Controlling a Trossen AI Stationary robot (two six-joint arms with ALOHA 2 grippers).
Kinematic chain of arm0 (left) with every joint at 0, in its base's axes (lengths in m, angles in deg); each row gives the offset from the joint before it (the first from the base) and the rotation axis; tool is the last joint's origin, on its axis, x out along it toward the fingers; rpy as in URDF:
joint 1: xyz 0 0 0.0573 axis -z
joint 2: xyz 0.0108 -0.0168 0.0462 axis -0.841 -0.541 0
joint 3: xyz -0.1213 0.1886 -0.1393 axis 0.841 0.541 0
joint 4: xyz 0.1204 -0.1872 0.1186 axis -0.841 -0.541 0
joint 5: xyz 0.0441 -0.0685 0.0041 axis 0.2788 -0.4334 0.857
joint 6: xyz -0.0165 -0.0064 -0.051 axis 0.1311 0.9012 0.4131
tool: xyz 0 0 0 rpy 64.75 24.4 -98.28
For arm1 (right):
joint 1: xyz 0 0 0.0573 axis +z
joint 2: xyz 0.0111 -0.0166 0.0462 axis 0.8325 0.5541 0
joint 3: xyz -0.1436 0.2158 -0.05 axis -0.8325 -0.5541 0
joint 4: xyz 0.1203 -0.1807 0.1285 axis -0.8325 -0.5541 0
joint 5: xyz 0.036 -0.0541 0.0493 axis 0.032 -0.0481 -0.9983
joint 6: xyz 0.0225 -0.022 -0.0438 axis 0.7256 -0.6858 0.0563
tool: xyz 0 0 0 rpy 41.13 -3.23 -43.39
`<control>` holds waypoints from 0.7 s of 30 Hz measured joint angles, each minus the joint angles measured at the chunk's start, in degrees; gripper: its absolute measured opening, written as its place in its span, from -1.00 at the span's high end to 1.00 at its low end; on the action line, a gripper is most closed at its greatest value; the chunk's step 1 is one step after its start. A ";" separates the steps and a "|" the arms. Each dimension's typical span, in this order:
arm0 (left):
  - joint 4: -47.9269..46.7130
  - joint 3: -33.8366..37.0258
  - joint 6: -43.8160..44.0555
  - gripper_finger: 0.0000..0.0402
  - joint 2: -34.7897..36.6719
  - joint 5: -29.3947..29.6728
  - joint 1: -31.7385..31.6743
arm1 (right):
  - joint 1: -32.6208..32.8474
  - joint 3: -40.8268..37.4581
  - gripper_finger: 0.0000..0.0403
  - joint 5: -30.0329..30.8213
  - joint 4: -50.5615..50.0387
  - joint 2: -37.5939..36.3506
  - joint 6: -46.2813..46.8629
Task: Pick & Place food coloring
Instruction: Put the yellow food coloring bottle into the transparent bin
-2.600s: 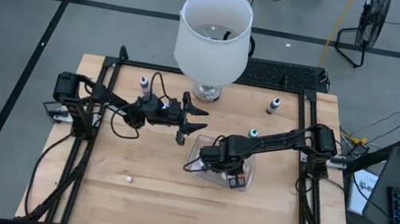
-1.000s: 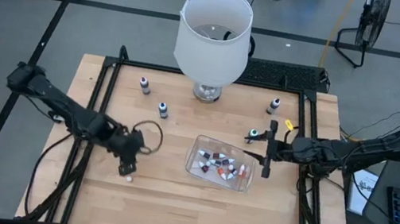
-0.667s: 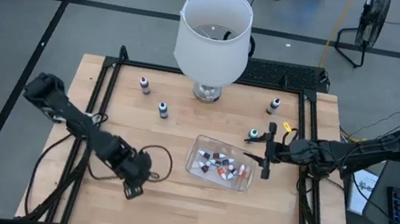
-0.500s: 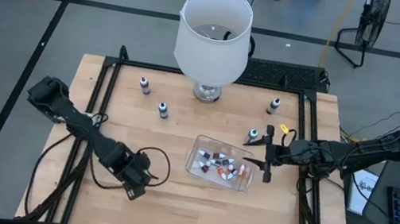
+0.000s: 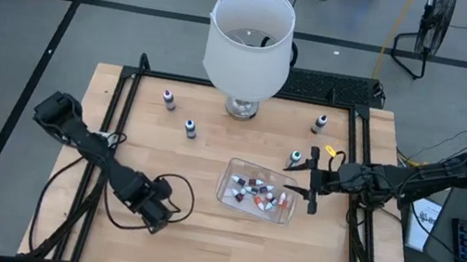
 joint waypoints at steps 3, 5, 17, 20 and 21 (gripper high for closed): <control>0.68 1.46 2.00 0.04 -0.01 1.21 0.74 | 0.01 0.00 0.03 -0.01 0.00 0.00 -0.19; 1.42 2.27 2.91 0.04 0.00 2.42 1.35 | 0.00 0.00 0.03 0.00 0.00 0.00 -0.27; 7.96 7.25 4.89 0.06 0.00 3.56 2.54 | 0.02 0.00 0.02 0.00 0.00 0.00 -0.44; 8.07 7.63 4.89 0.08 0.00 3.56 2.49 | 0.00 0.00 0.03 0.02 0.02 0.00 -0.25; 8.09 7.73 4.89 0.08 0.00 3.56 2.49 | 0.00 0.00 0.02 0.02 0.02 0.00 -0.23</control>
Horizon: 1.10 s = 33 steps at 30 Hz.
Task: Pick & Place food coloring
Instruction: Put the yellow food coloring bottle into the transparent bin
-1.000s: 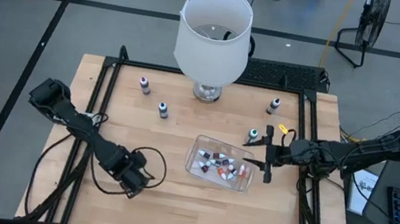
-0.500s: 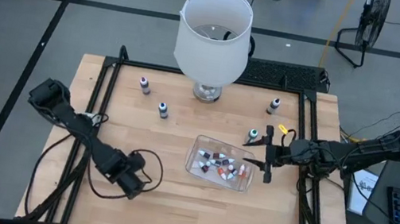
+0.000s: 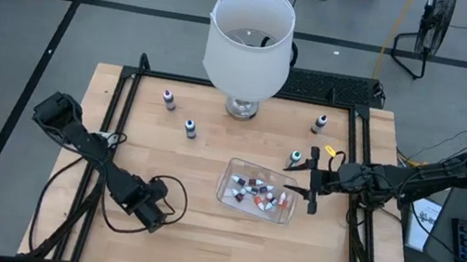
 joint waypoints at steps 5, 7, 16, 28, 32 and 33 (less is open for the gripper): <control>0.24 0.10 -0.40 0.14 0.00 0.00 0.00 | 0.00 0.00 0.03 0.02 0.00 0.00 0.15; 0.74 0.10 -0.78 0.16 0.00 0.02 0.00 | 0.00 0.00 0.03 0.02 0.00 0.00 0.21; 1.35 0.10 -0.97 0.22 0.00 0.10 0.00 | 0.00 0.00 0.03 0.07 0.00 0.00 0.23; 1.33 0.10 -0.85 0.22 0.00 1.42 0.00 | 0.00 0.00 0.03 0.13 0.04 0.01 0.26; 1.34 0.10 -0.72 0.22 0.00 1.25 0.00 | 0.00 0.02 0.03 0.13 0.02 0.00 0.25; 1.35 0.10 -0.72 0.22 0.00 1.24 0.00 | 0.00 0.02 0.03 0.13 0.02 0.00 0.26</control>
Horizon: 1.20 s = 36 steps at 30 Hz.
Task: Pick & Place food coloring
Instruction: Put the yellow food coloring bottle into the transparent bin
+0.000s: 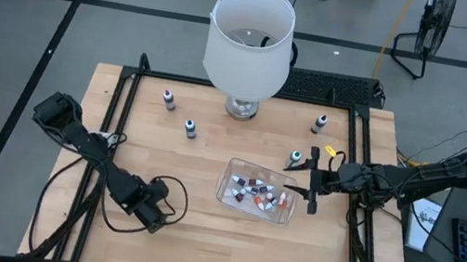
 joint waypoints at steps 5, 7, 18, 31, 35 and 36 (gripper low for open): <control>0.05 0.00 -0.03 0.22 0.00 -0.59 0.00 | 0.00 0.00 0.03 0.00 0.00 0.00 -0.08; 0.17 0.00 -0.02 0.23 0.02 -2.14 0.00 | 0.00 0.00 0.03 0.00 0.00 0.00 -0.03; 0.91 0.00 -2.18 0.91 0.07 -1.60 0.02 | 0.00 0.00 0.03 0.00 -0.02 0.00 0.17; 2.85 0.00 -6.45 0.56 0.07 4.39 -0.63 | 0.00 0.02 0.02 0.00 -0.07 0.02 2.22; 1.35 0.00 -9.86 0.28 0.43 5.21 -2.80 | 0.00 0.02 0.02 0.00 -0.07 0.02 1.98; 0.76 0.00 -10.75 0.20 0.53 5.20 -3.56 | 0.00 0.02 0.02 0.00 -0.07 0.02 1.98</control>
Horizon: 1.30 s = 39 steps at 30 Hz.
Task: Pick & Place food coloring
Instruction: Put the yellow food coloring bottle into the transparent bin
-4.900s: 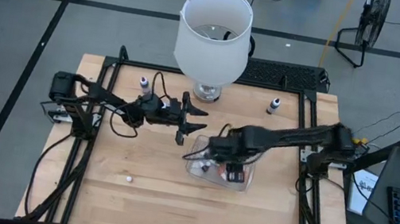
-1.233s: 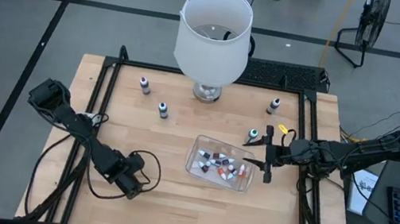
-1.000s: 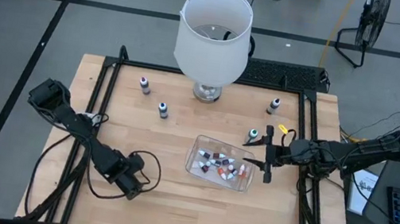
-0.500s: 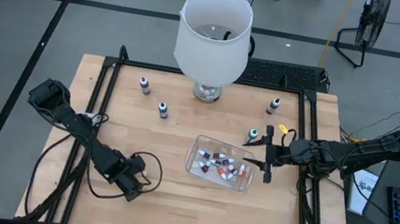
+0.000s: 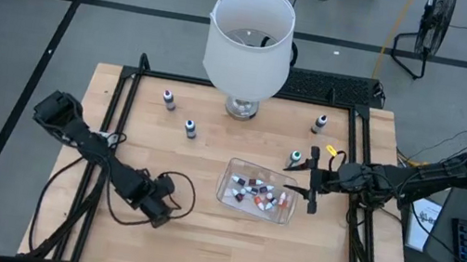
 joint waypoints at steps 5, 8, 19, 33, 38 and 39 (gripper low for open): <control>-2.94 0.00 -5.92 -0.13 0.19 -0.40 -3.45 | 0.00 0.00 0.02 0.00 0.00 0.00 -0.02; -2.71 0.00 -9.87 -0.25 0.19 -0.27 -5.44 | 0.00 0.00 0.02 0.00 0.00 0.00 -0.02; -0.56 0.00 -18.20 -0.30 0.19 1.12 -11.88 | 0.00 0.00 0.02 0.00 0.00 0.00 -0.04; 8.05 -0.02 -12.25 -0.30 -2.02 -2.08 -17.06 | 0.00 0.00 0.02 0.00 -0.04 0.00 -0.70; 9.23 -0.23 -13.02 -0.27 -6.85 -4.62 -16.68 | -0.02 0.00 0.02 0.00 -0.07 0.02 -0.70; 9.19 -0.32 -13.43 -0.26 -7.69 -4.71 -16.61 | -0.01 0.00 0.02 0.00 -0.04 0.00 -0.70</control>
